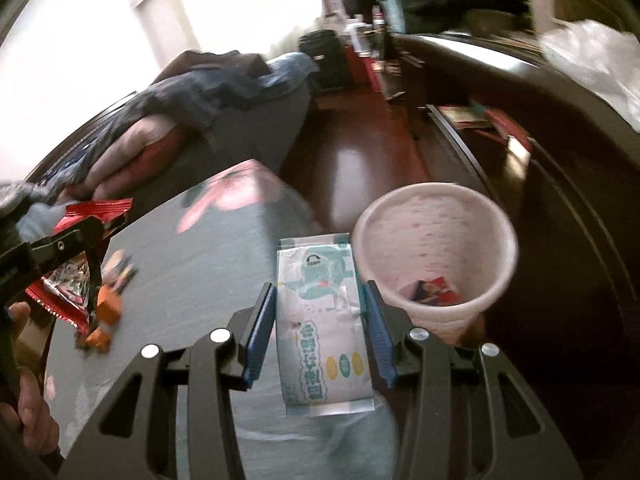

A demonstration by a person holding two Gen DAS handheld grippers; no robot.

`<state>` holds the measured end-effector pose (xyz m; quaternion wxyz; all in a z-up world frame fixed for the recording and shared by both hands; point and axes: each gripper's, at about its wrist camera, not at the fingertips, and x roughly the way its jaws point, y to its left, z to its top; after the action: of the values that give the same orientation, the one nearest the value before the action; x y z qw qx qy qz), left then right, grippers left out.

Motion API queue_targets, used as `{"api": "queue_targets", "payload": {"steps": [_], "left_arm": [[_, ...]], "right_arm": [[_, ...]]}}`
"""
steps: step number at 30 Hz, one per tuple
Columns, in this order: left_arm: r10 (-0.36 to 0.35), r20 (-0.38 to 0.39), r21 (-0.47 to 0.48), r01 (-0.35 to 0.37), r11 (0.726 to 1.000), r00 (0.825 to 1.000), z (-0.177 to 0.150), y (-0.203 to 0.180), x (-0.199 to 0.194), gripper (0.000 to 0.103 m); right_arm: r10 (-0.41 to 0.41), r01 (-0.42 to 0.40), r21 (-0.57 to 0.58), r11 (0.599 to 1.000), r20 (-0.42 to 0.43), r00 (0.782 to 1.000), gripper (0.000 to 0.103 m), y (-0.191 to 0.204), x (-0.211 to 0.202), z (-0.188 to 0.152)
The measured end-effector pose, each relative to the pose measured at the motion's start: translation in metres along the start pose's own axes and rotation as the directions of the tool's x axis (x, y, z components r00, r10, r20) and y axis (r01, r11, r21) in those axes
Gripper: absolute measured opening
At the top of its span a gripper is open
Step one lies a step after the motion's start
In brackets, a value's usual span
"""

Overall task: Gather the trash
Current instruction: 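Carry both packs over the wastebasket and open both tools to drop them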

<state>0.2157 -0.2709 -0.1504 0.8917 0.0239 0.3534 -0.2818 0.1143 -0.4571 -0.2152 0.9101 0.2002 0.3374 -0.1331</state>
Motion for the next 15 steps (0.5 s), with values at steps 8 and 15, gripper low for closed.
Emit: {"api": "queue_targets", "payload": {"steps": [8,15], "left_arm": [[-0.132,-0.076,0.086,0.139,0.987,0.988,0.016,-0.067,0.06,0.042],[-0.18,-0.175,0.115,0.202,0.973,0.968,0.023,-0.113,0.128,0.043]], "right_arm": [[-0.079,0.078,0.08,0.994,0.015,0.997,0.045,-0.061,0.019,0.013],[-0.134,0.134,0.1,0.986,-0.002,0.991,0.045,-0.097,0.062,0.025]]}}
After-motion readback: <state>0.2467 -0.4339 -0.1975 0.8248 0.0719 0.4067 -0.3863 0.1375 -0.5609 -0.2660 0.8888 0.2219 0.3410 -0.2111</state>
